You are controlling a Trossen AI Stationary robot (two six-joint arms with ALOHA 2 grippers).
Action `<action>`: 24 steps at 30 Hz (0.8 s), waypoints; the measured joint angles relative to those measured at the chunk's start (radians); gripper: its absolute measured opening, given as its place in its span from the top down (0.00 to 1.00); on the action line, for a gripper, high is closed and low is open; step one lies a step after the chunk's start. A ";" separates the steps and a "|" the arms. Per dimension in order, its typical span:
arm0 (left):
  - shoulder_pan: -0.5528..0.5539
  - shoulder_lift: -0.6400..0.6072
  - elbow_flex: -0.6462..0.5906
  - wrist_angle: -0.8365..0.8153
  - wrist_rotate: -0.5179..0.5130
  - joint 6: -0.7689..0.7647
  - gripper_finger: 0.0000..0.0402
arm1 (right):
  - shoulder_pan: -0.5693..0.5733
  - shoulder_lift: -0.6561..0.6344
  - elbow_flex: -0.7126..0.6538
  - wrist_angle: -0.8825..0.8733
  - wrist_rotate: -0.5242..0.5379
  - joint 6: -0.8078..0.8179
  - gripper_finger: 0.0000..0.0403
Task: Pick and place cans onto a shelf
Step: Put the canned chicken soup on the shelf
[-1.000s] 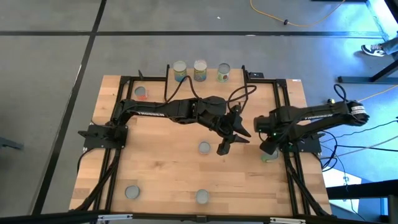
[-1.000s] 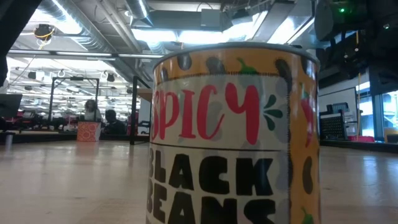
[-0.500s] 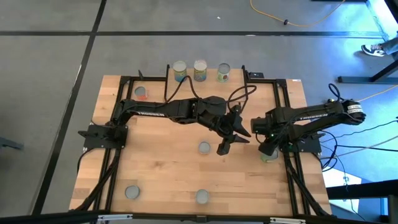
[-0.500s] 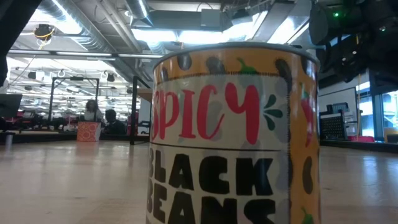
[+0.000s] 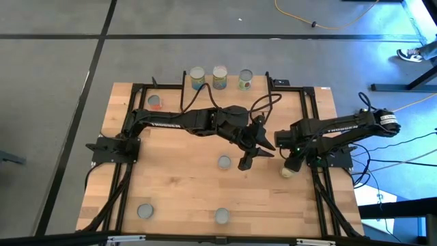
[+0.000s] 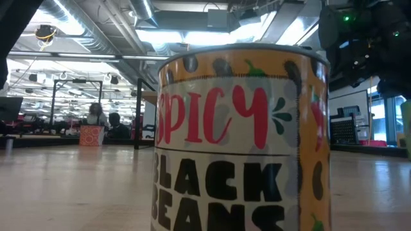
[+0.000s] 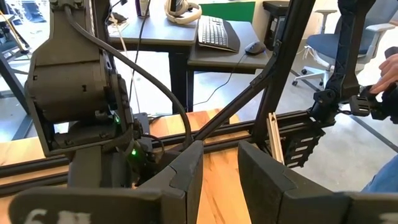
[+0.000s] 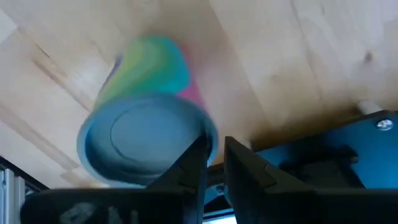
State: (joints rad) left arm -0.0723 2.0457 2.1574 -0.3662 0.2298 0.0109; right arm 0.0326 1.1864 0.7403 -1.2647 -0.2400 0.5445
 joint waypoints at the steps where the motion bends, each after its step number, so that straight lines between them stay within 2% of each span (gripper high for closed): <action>1: 0.000 0.000 0.000 0.000 0.000 0.000 0.77 | 0.000 -0.001 0.000 -0.003 0.003 0.000 0.86; 14: 0.000 0.000 0.000 0.000 0.000 0.000 0.77 | 0.000 0.000 0.001 0.065 0.007 0.015 0.86; 21: 0.000 0.000 0.000 0.000 0.000 0.000 0.77 | 0.000 0.006 0.002 0.072 0.005 0.028 0.98; 24: 0.000 0.000 0.000 0.000 0.000 0.000 0.77 | 0.000 0.006 0.003 0.071 0.022 0.026 0.98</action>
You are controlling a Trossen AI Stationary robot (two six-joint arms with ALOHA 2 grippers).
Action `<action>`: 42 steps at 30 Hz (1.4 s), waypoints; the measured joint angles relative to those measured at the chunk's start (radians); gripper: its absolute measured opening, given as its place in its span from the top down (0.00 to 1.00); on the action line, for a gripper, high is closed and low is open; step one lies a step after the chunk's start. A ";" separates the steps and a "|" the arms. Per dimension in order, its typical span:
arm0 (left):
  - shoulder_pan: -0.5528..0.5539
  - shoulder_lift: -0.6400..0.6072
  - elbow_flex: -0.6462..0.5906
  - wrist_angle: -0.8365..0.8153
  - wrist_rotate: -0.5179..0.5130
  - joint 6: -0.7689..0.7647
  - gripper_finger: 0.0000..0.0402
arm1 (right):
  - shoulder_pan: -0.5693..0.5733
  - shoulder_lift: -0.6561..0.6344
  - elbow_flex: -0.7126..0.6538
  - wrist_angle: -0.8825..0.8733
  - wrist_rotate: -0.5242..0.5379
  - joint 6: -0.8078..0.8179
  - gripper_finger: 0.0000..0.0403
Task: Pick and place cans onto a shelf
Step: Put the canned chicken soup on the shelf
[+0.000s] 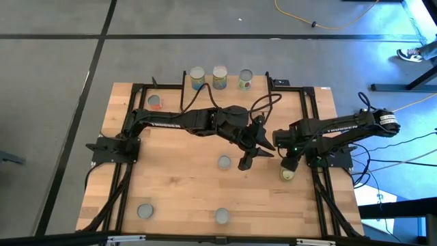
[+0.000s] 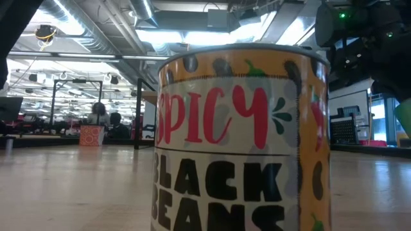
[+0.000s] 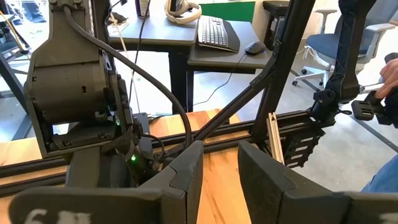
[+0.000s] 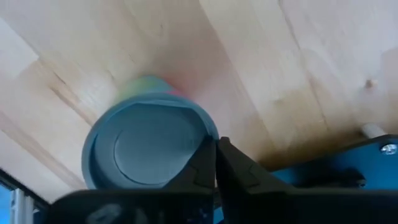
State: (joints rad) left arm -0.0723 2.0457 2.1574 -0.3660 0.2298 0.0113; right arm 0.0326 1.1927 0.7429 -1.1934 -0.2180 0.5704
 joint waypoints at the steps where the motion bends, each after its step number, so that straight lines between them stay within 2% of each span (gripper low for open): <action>1: 0.000 0.000 0.000 0.000 0.000 0.000 0.77 | 0.000 0.000 0.000 0.000 0.006 -0.003 0.99; 11: 0.000 0.000 0.000 0.000 0.000 0.000 0.77 | 0.000 0.000 0.001 -0.003 0.007 -0.026 1.00; 15: 0.000 0.000 0.000 0.000 0.000 0.000 0.77 | 0.000 0.000 0.006 -0.009 -0.024 -0.028 1.00; 21: -0.001 0.000 0.000 0.000 0.000 0.000 0.77 | 0.023 -0.001 0.075 -0.032 -0.003 -0.030 1.00; 28: -0.008 -0.044 -0.001 -0.022 -0.011 0.000 0.77 | 0.048 -0.001 0.189 -0.127 0.099 -0.032 1.00; 30: -0.014 -0.063 0.000 -0.015 -0.046 0.003 0.77 | 0.057 -0.001 0.227 -0.167 0.142 -0.032 1.00; 38: -0.057 -0.171 0.001 -0.170 -0.195 0.025 0.77 | 0.065 -0.001 0.431 -0.301 0.255 -0.029 1.00; 42: -0.081 -0.212 0.000 -0.241 -0.237 0.019 0.77 | 0.065 -0.002 0.553 -0.384 0.308 -0.017 1.00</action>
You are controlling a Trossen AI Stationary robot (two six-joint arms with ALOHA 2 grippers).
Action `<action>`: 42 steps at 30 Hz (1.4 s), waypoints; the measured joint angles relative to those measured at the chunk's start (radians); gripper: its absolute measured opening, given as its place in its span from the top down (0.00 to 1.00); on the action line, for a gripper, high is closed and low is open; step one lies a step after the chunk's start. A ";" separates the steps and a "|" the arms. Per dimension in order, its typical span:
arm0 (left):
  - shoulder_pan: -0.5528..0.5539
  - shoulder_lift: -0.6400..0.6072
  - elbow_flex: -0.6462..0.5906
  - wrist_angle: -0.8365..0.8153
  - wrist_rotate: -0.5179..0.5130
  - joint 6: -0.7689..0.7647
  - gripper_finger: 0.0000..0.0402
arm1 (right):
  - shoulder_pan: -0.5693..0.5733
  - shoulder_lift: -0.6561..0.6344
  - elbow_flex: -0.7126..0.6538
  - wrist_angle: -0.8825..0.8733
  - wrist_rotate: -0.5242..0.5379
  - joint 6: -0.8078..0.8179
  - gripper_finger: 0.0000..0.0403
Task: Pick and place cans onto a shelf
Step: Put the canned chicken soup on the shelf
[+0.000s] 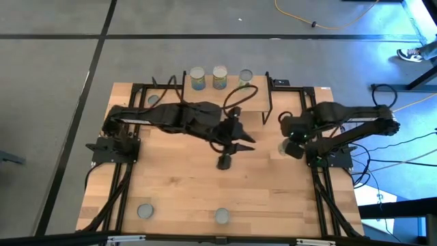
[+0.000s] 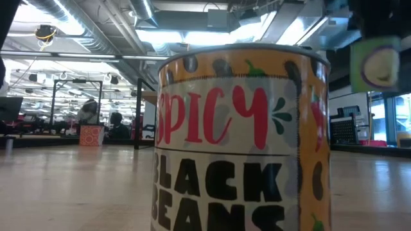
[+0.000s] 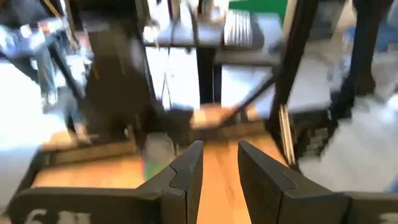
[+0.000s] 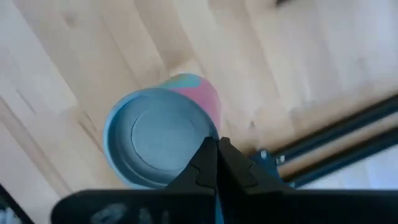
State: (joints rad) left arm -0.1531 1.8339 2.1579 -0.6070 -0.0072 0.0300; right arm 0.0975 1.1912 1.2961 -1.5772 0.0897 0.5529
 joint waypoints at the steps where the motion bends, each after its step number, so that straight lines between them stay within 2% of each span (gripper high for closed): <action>1: -0.006 -0.009 -0.001 -0.032 -0.012 -0.002 0.77 | 0.000 0.000 0.026 0.005 0.007 -0.001 1.00; 7: -0.028 -0.033 -0.001 -0.084 -0.080 -0.016 0.77 | 0.000 0.043 0.189 0.005 0.023 -0.058 1.00; 13: -0.027 -0.049 0.000 -0.123 -0.085 -0.029 0.77 | -0.022 0.142 0.382 0.007 0.114 -0.167 1.00; 19: -0.032 -0.048 0.000 -0.127 -0.077 -0.026 0.77 | -0.105 0.248 0.564 0.008 0.155 -0.304 1.00; 23: -0.055 -0.048 0.000 -0.127 -0.084 0.028 0.77 | -0.188 0.293 0.645 0.006 0.156 -0.378 1.00; 30: -0.088 -0.084 0.000 -0.130 -0.111 0.029 0.77 | -0.362 0.342 0.714 0.004 0.150 -0.460 1.00; 36: -0.104 -0.105 0.000 -0.143 -0.143 0.026 0.77 | -0.510 0.406 0.719 0.005 0.118 -0.513 1.00; 42: -0.117 -0.103 0.000 -0.171 -0.153 0.025 0.77 | -0.618 0.483 0.719 0.006 0.051 -0.595 1.00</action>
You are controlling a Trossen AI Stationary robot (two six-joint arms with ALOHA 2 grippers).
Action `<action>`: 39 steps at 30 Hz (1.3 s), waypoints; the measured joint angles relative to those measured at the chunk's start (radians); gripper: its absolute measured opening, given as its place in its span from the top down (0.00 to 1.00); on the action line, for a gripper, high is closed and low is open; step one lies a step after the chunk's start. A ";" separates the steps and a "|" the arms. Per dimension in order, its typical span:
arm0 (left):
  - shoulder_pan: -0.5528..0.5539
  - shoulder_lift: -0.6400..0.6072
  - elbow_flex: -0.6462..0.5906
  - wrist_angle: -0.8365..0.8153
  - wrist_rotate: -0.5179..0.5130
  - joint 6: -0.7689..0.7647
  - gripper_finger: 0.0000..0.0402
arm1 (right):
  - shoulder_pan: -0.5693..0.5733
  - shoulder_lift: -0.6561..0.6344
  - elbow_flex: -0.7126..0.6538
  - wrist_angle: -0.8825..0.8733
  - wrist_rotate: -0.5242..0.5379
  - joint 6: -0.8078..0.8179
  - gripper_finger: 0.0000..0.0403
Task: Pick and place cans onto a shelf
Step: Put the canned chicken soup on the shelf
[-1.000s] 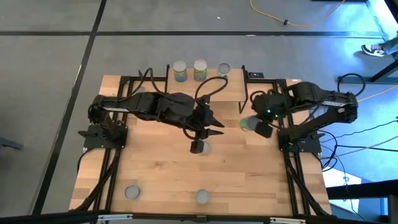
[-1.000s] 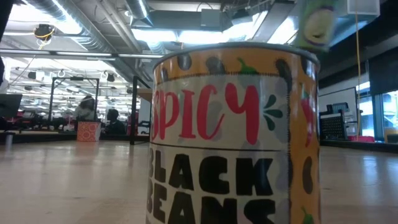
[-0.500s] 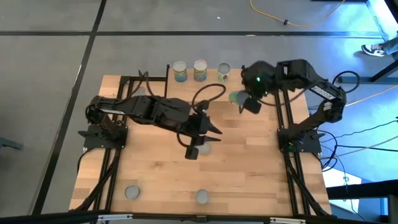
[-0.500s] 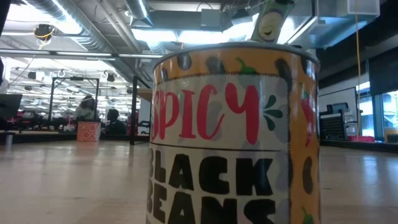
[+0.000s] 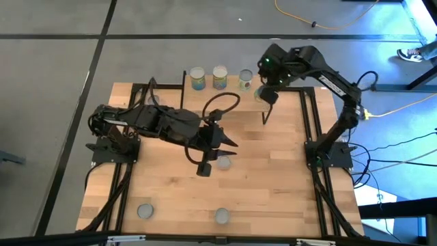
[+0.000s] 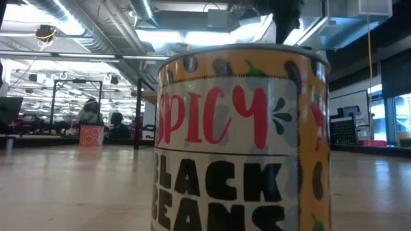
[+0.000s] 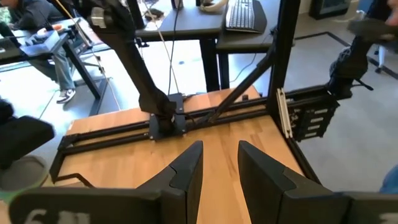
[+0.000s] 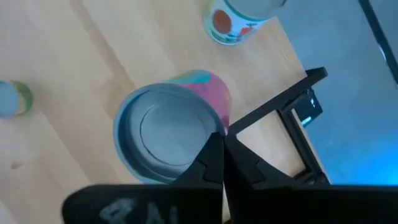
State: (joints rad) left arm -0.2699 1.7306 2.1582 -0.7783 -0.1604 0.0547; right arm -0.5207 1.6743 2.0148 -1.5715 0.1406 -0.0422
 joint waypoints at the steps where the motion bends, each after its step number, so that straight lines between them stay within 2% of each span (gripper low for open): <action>1: 0.000 0.000 0.000 -0.006 0.000 0.000 0.77 | -0.015 0.012 0.000 0.000 -0.002 -0.012 1.00; 10: 0.001 0.000 0.000 -0.030 -0.004 -0.025 0.77 | -0.089 0.094 0.000 0.014 -0.003 -0.079 1.00; 24: 0.001 0.000 0.000 -0.030 -0.003 -0.026 0.77 | -0.093 0.165 0.000 0.020 -0.005 -0.129 1.00; 32: 0.001 0.000 0.000 -0.030 -0.003 -0.025 0.77 | -0.093 0.165 0.000 0.036 0.091 -0.126 0.92; 39: 0.001 0.000 0.000 -0.037 -0.003 -0.025 0.77 | -0.093 0.165 0.000 0.035 0.093 -0.124 0.84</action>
State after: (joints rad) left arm -0.2691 1.7306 2.1578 -0.8156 -0.1635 0.0296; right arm -0.6136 1.8397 2.0144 -1.5367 0.2333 -0.1665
